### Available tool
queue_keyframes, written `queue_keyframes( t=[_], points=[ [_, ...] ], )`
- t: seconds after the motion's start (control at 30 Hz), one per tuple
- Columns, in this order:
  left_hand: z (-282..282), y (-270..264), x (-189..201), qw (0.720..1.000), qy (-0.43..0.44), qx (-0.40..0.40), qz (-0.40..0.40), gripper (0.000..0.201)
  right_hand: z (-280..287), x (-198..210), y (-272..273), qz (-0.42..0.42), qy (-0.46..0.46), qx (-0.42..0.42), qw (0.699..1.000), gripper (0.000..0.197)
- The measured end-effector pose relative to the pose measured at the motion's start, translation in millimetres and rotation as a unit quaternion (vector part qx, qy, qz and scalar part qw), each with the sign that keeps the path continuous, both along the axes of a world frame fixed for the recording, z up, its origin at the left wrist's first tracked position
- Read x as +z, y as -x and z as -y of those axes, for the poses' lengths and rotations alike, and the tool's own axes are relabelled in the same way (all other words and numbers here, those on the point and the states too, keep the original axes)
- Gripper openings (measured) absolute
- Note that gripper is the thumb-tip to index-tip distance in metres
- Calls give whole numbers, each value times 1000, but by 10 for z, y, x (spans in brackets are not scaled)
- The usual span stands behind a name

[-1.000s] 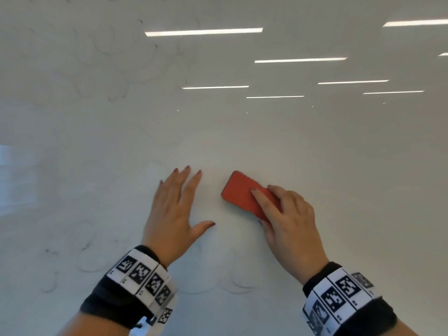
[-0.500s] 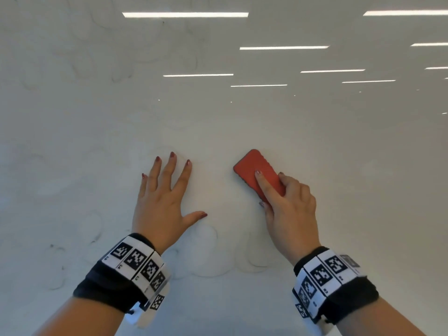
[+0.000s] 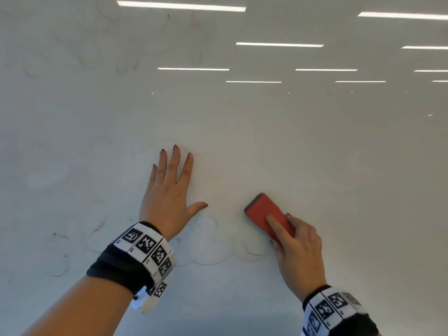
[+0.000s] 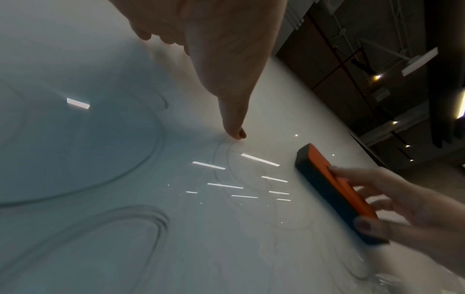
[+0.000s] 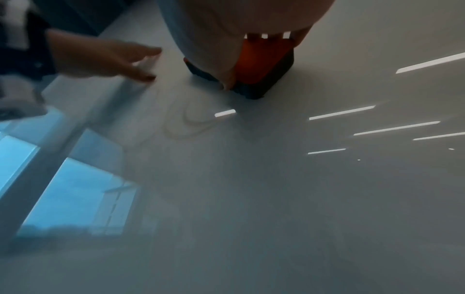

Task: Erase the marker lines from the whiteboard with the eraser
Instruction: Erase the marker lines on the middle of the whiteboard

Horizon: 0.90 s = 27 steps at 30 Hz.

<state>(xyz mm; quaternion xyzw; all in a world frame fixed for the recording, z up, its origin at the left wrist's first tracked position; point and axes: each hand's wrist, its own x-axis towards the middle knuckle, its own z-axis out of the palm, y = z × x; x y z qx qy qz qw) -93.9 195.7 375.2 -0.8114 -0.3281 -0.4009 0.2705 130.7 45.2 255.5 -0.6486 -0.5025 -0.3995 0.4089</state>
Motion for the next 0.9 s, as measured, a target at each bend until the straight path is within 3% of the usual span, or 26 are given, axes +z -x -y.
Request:
queue_keyframes(
  t=[0.13,0.23,0.4,0.57,0.7,0.77,0.9],
  points=[
    [17,6,-3,1000,2,6,2,103,-35,357,-27,4,-39,-18,999,67],
    [38,-1,0,1000,5,8,7,103,-101,389,44,24,-30,-8,999,67],
    [80,-15,3,1000,17,17,20,104,-226,108,145,110,41,38,992,79],
    [90,-15,0,999,25,20,21,104,-193,-371,202,164,156,59,972,65],
    [101,-12,6,999,35,24,19,104,-106,-465,64,199,176,60,962,74],
    [107,-8,12,999,35,26,19,104,-53,-393,-3,184,154,55,969,78],
    [122,-12,12,999,34,30,19,104,17,52,-133,65,48,28,996,75]
  ],
)
